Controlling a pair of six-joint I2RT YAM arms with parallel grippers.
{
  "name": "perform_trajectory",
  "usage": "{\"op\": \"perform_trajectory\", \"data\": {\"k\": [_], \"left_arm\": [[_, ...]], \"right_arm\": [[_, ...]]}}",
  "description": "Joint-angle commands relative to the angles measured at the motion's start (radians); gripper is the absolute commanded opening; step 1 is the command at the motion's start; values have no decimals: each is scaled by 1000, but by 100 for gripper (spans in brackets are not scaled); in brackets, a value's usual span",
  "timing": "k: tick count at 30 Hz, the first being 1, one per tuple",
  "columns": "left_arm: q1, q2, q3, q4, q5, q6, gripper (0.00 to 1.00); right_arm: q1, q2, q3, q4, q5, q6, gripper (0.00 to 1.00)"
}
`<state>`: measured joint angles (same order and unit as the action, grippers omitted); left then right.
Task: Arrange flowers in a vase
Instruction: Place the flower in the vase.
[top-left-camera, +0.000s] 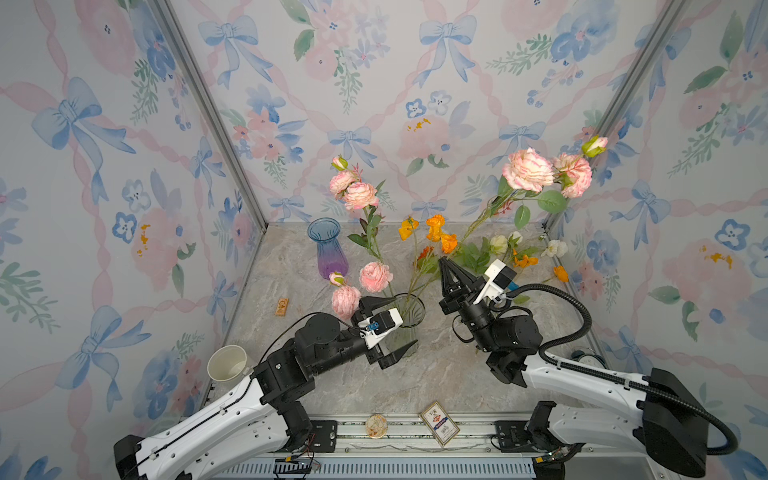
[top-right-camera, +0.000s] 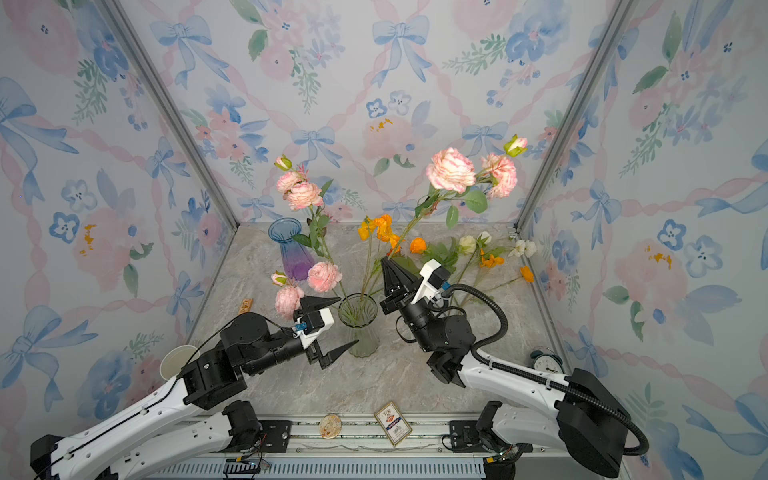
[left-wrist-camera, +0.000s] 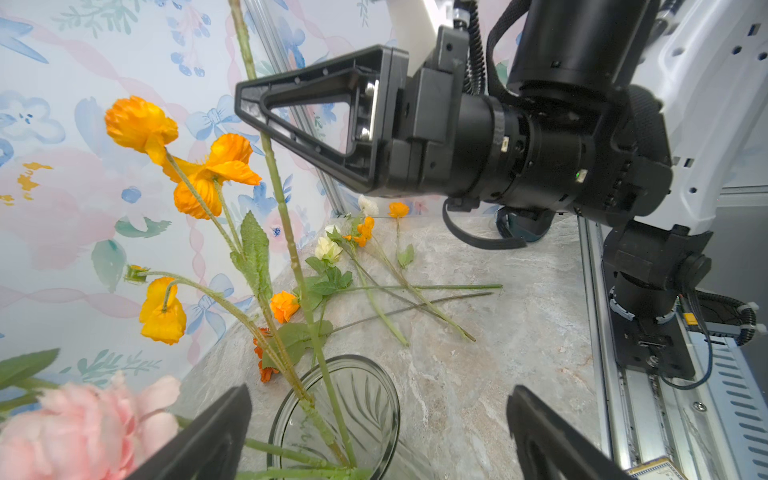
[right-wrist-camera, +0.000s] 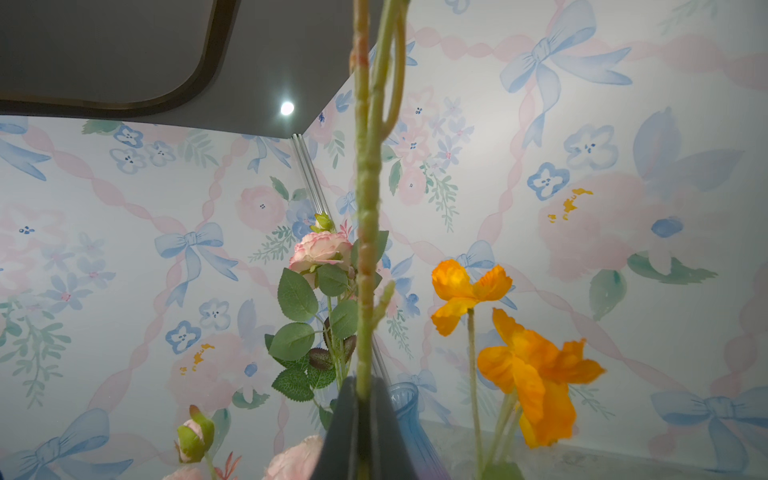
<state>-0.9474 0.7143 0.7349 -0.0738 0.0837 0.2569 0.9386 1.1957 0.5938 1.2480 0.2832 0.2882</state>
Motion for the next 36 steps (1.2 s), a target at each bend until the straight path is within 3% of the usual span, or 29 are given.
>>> {"op": "perform_trajectory", "data": {"k": [1,12,22,31,36], "left_arm": [[9,0,-12,31,-15,-12,98],[12,-8,-14,31,-13,-12,98],[14,-10,-15,31,-19,-11,98],[18,-12,-16,30,-10,-7,98],[19,-14,-17,29,-5,-10,98]], "right_arm": [[28,35,-23,155,86,29,0],[77,92,-32,157,143,-15,0],[117,136,-46,158,153,-106,12],[122,116,-94,159,163,-106,17],[124,101,-118,157,169,-106,34]]}}
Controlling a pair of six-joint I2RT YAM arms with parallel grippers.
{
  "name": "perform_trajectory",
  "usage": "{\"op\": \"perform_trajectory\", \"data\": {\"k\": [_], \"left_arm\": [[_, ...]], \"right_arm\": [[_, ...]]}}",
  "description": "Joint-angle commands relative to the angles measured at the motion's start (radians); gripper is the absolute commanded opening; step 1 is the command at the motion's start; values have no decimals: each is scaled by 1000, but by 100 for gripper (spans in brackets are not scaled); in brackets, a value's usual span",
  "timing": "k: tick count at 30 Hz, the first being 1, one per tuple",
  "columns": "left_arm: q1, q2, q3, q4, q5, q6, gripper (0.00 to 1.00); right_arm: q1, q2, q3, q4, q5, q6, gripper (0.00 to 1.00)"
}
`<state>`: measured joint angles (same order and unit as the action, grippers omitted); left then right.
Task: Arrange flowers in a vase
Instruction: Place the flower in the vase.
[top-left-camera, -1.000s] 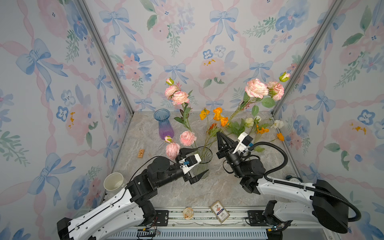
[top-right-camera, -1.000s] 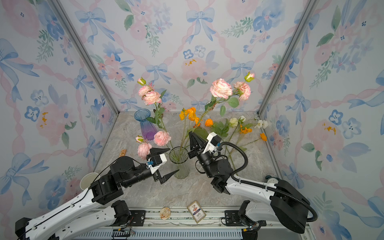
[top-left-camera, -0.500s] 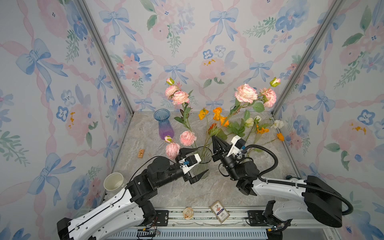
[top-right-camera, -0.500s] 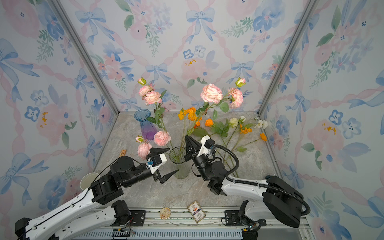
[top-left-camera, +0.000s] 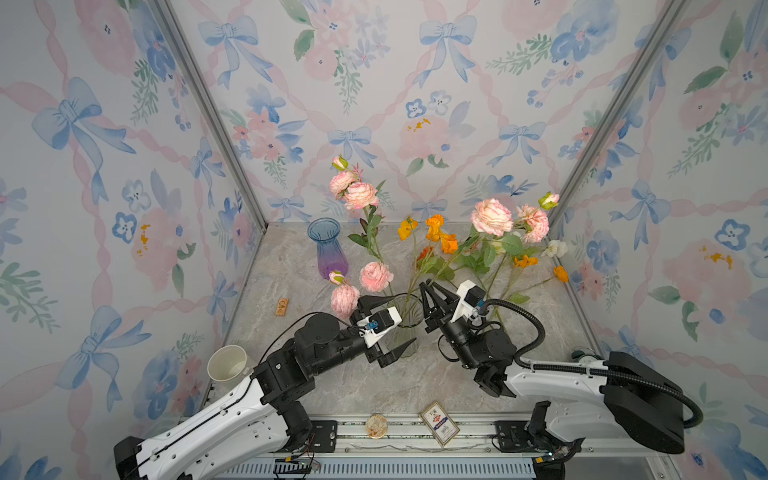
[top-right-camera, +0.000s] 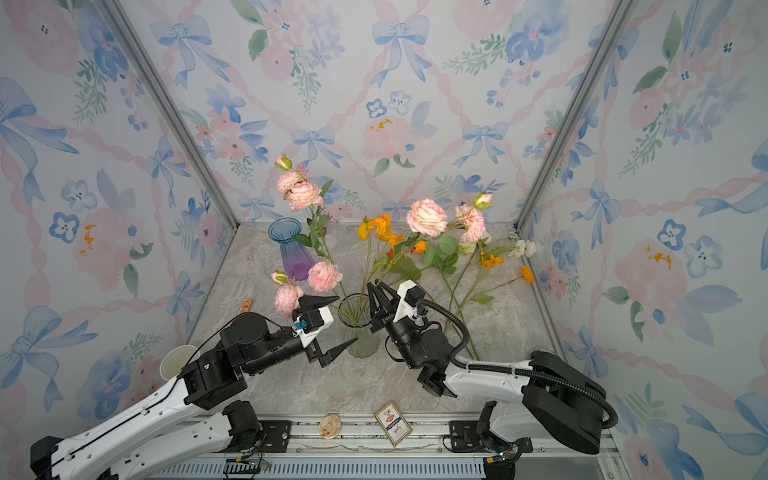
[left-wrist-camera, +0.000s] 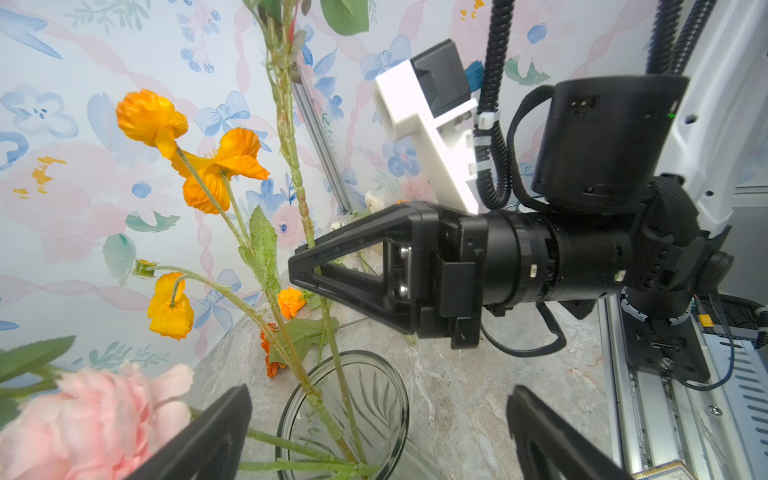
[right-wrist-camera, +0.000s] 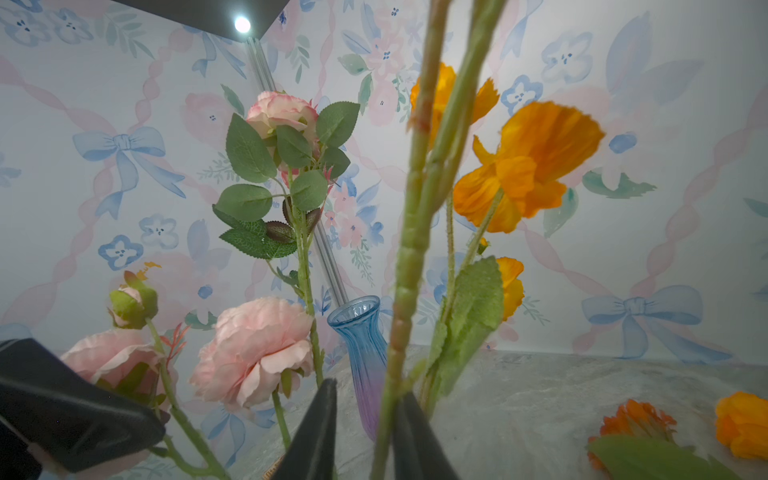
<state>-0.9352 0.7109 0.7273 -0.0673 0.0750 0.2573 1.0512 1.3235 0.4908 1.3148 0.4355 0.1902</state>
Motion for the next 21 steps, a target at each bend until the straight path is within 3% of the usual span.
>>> {"op": "perform_trajectory", "data": {"k": [1,5,8,13,21], "left_arm": [[7,-10,-9,24,5,-10,98],[7,-11,-8,24,5,-10,98],[10,-15,-8,24,3,-7,98],[10,-23,-9,23,6,-8,98],[14,-31,-9,24,14,-7,98]], "right_arm": [[12,-29,-18,90,24,-8,37],[13,-28,-33,82,68,-3,58],[13,-67,-9,-64,87,13,73],[15,-167,125,-524,61,34,81],[14,-222,215,-818,57,52,89]]}}
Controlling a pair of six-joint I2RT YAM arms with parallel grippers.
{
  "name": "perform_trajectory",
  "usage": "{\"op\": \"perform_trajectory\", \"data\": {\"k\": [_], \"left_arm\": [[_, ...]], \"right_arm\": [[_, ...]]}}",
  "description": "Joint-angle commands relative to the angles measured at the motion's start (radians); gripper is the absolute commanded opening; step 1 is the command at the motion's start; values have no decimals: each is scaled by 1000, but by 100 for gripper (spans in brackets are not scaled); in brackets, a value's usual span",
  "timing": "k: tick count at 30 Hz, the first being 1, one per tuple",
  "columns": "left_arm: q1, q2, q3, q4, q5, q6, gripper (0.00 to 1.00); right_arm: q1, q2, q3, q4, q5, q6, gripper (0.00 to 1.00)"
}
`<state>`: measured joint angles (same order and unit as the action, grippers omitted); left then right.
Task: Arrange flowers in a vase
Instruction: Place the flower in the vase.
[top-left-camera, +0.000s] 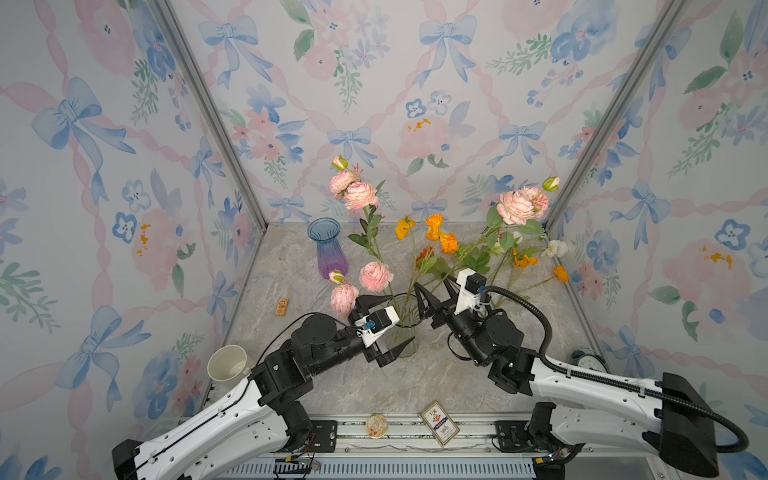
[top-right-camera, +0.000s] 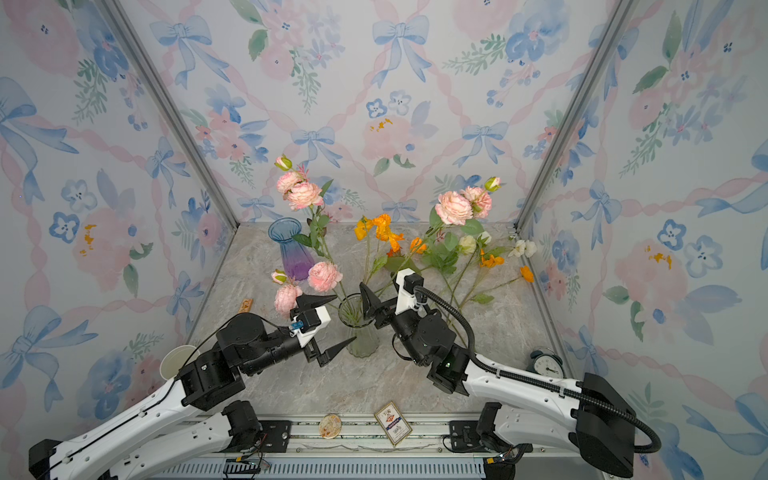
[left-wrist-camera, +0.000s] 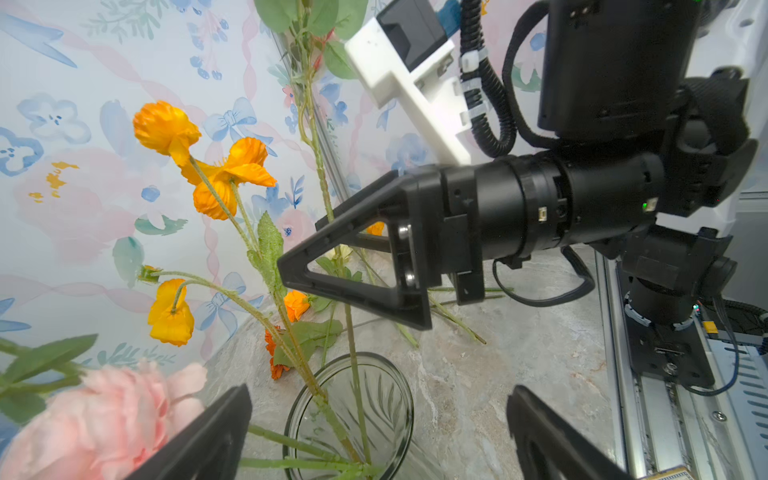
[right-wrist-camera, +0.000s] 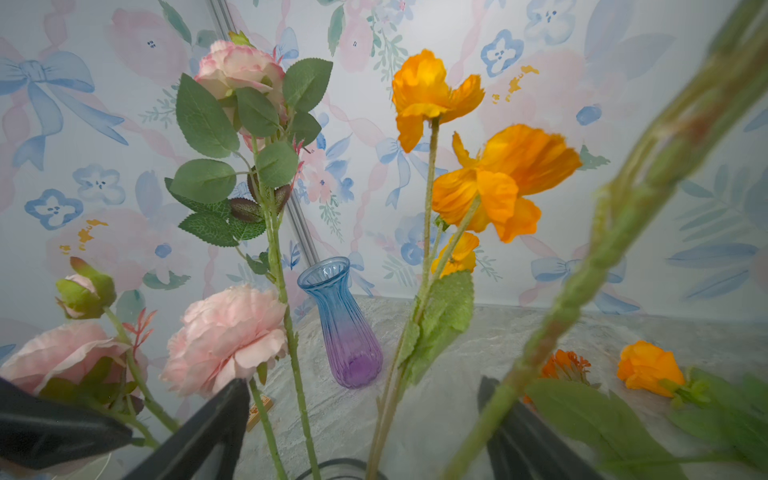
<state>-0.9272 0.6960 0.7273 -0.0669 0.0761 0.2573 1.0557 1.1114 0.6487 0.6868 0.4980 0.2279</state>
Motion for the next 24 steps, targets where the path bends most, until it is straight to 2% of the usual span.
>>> {"op": "perform_trajectory", "data": {"k": [1,9,24], "left_arm": [[6,-17,-9,23,13,-7,98],[7,-22,-12,23,10,-3,98],[9,-17,-14,21,8,1,98]], "right_arm": [[9,-9,69,-223,-12,17,90],[10,-17,165,-521,-42,56,99],[-19,-104,236,-823,-115,54,97]]}}
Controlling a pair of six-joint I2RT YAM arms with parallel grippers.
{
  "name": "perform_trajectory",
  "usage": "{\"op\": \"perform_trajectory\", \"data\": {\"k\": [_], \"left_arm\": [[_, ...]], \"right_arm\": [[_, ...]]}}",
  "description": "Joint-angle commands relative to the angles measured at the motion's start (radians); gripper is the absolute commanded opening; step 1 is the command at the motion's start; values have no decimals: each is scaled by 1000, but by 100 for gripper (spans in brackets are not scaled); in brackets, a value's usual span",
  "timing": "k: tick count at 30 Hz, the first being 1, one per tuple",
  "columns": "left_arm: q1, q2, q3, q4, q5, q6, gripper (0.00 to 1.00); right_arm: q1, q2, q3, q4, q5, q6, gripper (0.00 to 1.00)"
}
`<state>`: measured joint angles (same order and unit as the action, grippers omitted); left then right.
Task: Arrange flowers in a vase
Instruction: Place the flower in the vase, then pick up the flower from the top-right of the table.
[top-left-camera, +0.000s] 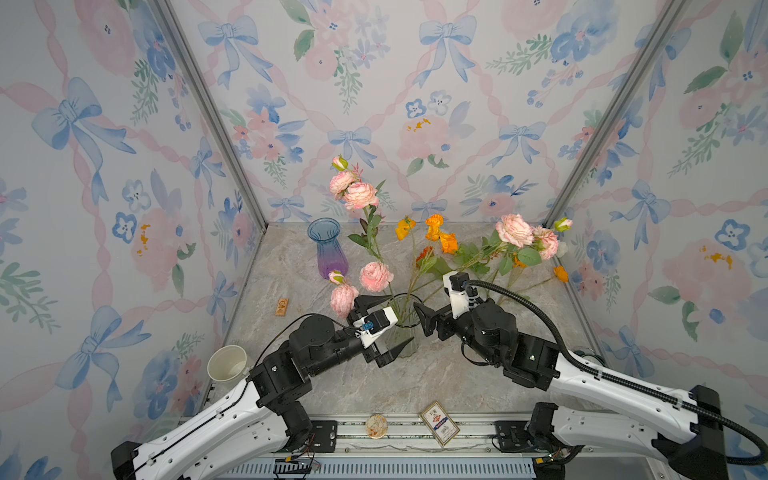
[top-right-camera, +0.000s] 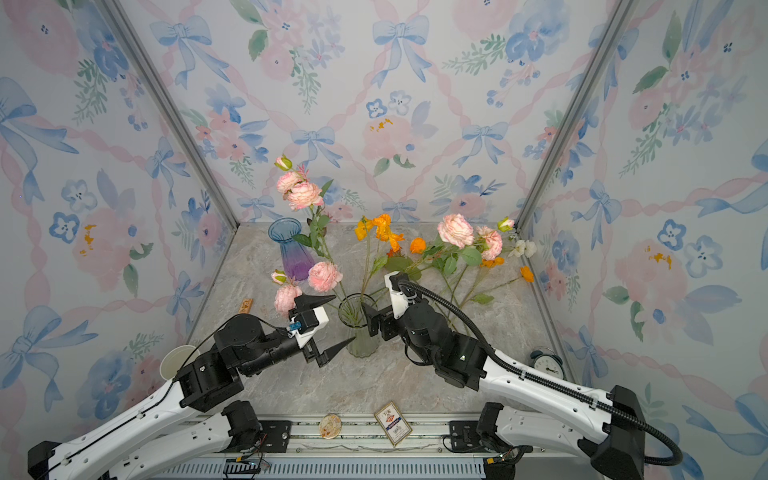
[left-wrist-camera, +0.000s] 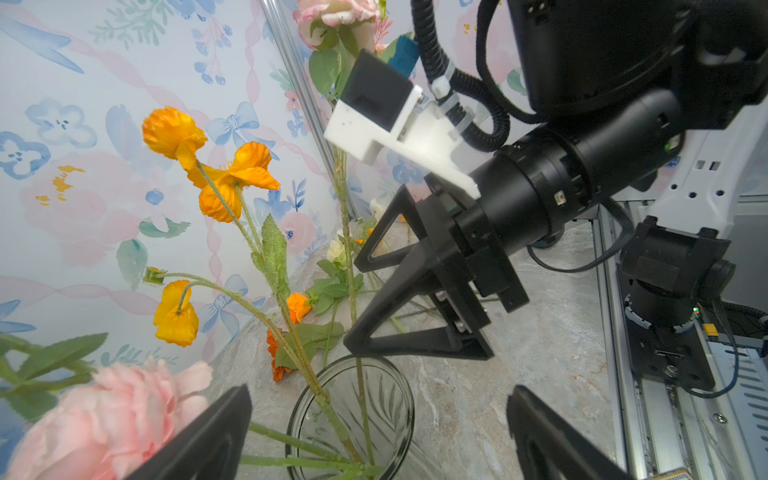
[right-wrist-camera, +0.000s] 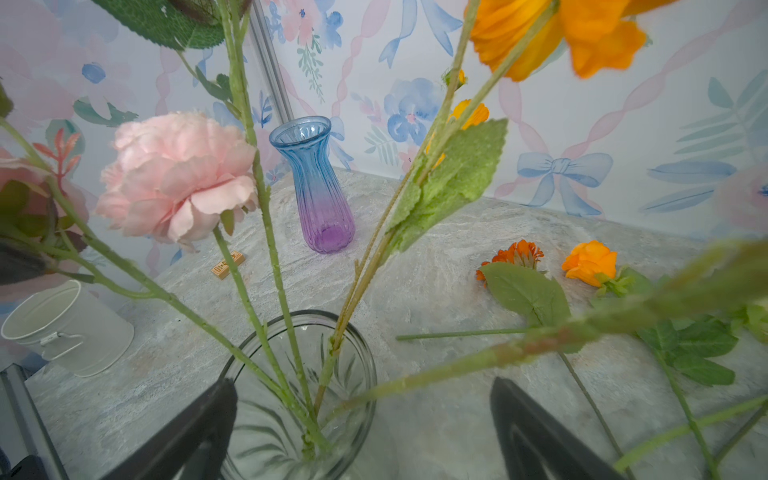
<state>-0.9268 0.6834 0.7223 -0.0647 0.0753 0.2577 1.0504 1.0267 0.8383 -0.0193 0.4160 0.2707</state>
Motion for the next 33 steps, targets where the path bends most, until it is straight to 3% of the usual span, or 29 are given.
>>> {"op": "perform_trajectory", "data": {"k": [1,12,16,19,27,29,31,33], "left_arm": [[10,-5,-9,19,10,0,98],[7,90,11,29,69,14,98],[-7,179,99,28,103,19,98],[-24,239,187,26,103,49,98],[-36,388,320,28,110,155,98],[-37,399,310,28,110,168,98],[-35,392,281,29,121,169,98],[-36,370,249,33,126,158,98]], "right_arm": [[-20,-23,52,-141,-47,14,97],[-70,-156,9,-426,-108,48,97],[-94,-235,-22,-537,-80,71,100],[-114,-280,-49,-607,-58,93,92],[-141,-353,-133,-669,-51,207,91],[-152,-345,-142,-702,-16,254,85],[-172,-326,-163,-707,16,299,67],[-207,-304,-191,-688,24,340,60]]}}
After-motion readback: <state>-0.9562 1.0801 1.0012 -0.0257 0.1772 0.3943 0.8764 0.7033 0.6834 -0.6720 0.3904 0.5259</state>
